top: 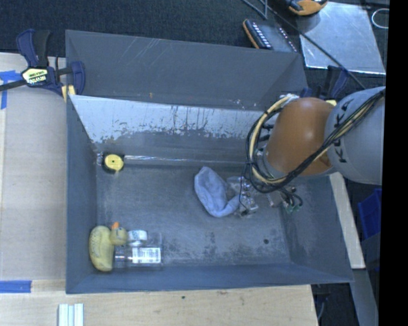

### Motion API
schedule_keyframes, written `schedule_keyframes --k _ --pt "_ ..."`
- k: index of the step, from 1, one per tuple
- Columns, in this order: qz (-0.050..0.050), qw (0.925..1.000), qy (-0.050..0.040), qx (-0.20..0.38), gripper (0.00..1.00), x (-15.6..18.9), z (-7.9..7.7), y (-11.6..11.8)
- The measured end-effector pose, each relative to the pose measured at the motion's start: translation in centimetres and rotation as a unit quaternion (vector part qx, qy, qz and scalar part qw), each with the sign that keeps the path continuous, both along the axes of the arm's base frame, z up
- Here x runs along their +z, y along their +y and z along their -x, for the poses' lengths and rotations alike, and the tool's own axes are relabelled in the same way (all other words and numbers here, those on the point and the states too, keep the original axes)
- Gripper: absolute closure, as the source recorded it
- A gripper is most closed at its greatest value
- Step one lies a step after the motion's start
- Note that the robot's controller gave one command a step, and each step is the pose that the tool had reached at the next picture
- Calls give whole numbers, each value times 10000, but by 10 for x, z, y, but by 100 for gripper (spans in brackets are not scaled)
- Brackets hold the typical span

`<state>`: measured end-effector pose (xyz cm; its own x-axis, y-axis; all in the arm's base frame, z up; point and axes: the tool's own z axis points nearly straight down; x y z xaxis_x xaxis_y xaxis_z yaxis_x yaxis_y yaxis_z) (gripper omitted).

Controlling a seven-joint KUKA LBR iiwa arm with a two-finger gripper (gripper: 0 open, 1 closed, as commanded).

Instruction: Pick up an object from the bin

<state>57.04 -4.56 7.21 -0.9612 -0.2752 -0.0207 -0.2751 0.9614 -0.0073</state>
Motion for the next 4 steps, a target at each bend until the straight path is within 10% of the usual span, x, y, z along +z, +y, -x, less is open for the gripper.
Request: schedule_keyframes --k 1,2,3,4 --pt "0 10000 0 5 100 0 0 0" --pt "-1 10000 -3 6 100 78 2 9" --pt "-3 10000 -26 -92 100 56 1 23" --pt "-10 9996 -2 -284 100 131 0 26"
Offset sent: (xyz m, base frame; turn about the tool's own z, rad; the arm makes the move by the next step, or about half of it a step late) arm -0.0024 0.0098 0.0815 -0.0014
